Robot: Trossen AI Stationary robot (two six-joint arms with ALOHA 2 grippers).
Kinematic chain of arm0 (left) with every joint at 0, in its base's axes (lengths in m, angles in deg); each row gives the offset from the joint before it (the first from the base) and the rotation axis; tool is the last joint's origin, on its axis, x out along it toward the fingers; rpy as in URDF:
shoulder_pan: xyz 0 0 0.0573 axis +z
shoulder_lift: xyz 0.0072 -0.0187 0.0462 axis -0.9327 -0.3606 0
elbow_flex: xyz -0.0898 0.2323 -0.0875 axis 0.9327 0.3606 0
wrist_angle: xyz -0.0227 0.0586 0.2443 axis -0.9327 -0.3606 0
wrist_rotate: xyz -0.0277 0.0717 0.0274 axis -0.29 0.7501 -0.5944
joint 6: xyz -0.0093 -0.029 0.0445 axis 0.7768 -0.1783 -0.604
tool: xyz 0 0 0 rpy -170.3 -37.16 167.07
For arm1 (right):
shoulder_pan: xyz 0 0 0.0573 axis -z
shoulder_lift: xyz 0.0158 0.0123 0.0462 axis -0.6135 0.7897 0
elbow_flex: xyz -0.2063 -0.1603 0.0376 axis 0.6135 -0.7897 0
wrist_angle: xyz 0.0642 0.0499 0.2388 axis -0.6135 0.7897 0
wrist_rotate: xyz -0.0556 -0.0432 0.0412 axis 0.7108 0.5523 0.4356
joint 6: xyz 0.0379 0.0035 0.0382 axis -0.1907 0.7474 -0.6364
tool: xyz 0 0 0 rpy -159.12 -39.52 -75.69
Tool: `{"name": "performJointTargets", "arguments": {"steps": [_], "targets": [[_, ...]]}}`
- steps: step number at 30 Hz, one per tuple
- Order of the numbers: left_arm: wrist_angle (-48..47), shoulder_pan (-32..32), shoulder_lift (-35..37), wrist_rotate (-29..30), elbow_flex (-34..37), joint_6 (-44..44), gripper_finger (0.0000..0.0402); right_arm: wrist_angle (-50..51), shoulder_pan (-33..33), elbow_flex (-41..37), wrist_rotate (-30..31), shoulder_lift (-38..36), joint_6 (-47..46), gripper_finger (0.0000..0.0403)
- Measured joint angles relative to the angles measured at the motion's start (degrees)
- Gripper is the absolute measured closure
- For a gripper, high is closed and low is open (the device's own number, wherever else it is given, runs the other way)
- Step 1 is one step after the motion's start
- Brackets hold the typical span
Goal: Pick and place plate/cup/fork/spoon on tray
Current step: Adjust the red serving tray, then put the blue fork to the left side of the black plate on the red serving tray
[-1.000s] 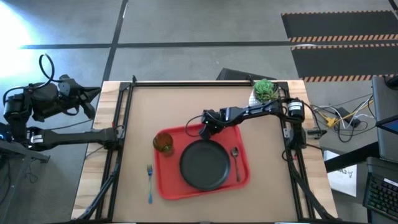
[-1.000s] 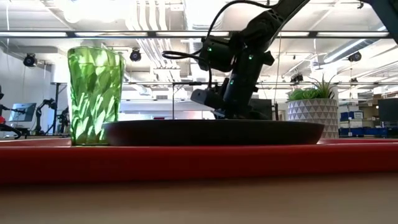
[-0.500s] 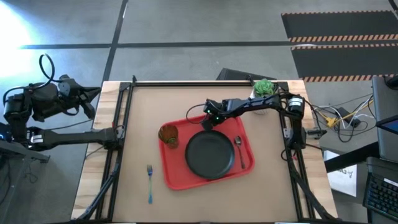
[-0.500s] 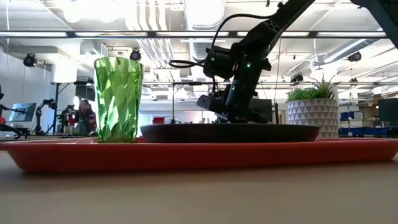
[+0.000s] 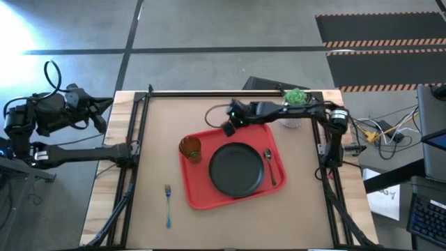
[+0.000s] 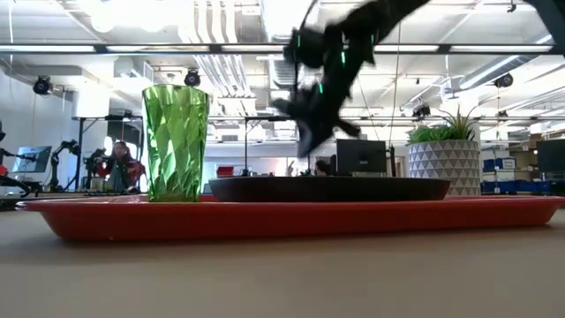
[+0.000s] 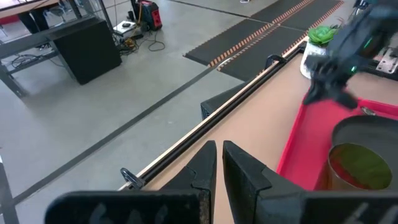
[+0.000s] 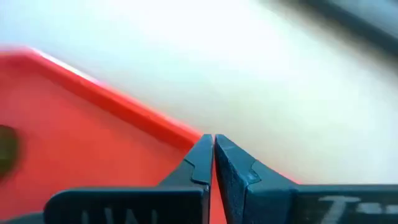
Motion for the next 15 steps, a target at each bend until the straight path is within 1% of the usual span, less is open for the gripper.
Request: {"name": "performJointTargets", "arguments": {"steps": [2, 4, 8, 13, 15], "targets": [[0.0, 0.0, 0.0, 0.0, 0.0, 0.1, 0.0391, 2.2, -0.6, 3.3, 1.7, -1.5, 1.6, 0.0394], [-0.1, 0.0, 0.0, -0.9, 0.0, 2.0, 0.0391, 3.4, -1.7, 6.7, 2.8, -2.5, 3.3, 0.0394], [-2.2, 0.0, 0.0, -8.4, 1.2, 6.2, 0.0391, 3.6, -5.7, 14.9, 2.5, -5.4, 6.2, 0.0394], [-5.5, 0.0, 0.0, -12.5, 6.9, 11.1, 0.0391, 4.6, -12.4, 25.1, 2.8, -7.1, 12.5, 0.0394], [-6.2, 0.0, 0.1, -15.7, 10.3, 13.2, 0.0391, 6.0, -15.2, 29.7, 4.7, -7.2, 15.1, 0.0394]]}}
